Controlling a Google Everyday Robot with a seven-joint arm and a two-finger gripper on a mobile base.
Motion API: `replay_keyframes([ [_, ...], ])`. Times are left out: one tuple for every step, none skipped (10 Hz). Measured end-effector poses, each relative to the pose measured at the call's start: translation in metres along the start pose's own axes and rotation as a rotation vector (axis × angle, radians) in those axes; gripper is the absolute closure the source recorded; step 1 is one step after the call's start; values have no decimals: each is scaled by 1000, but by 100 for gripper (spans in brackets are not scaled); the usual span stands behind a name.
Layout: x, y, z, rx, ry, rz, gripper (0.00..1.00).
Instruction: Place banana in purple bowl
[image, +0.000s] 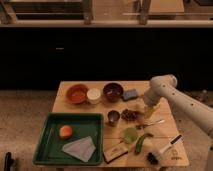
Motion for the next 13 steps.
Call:
replay_keyframes([
  [8,0,-1,-4,2,-4,20],
  [16,-1,-3,-4,3,-10,20],
  [25,-2,-4,-5,3,-22,20],
  [30,-2,-3,-4,3,-38,20],
  [32,-4,-2,1,3,-60,20],
  [35,-4,0,10,6,-81,20],
  [39,-4,1,18,11,-94,20],
  [42,-3,4,21,18,-103,20],
  [44,-4,6,22,26,-106,20],
  [45,-6,10,21,34,-112,20],
  [46,-6,12,18,38,-109,20],
  [49,-6,14,14,43,-105,20],
  [55,-5,18,4,50,-96,20],
])
